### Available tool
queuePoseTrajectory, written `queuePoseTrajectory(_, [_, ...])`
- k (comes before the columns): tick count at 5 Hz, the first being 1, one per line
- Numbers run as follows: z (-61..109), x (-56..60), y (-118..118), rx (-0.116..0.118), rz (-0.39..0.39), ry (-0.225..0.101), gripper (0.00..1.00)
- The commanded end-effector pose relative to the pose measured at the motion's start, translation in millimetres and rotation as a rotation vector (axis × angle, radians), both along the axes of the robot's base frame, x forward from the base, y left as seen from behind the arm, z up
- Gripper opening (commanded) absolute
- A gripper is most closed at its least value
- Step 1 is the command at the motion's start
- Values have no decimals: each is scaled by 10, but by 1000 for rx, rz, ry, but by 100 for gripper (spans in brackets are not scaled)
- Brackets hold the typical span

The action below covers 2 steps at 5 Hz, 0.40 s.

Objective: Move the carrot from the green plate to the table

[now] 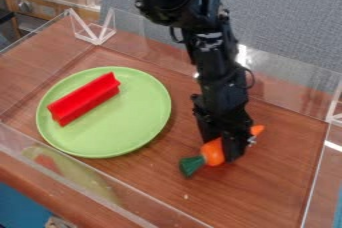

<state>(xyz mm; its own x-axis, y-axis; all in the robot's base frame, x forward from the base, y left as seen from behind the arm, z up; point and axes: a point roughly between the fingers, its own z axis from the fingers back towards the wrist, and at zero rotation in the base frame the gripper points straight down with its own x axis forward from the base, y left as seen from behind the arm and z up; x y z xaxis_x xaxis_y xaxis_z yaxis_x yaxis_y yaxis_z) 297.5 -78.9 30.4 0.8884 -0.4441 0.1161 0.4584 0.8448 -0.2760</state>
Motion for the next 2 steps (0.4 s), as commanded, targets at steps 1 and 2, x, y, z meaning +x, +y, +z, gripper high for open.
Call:
queuePoseTrajectory(1, [234, 76, 215, 1, 7, -82, 0])
queuePoseTrajectory(2, [215, 71, 277, -5, 2, -95, 0])
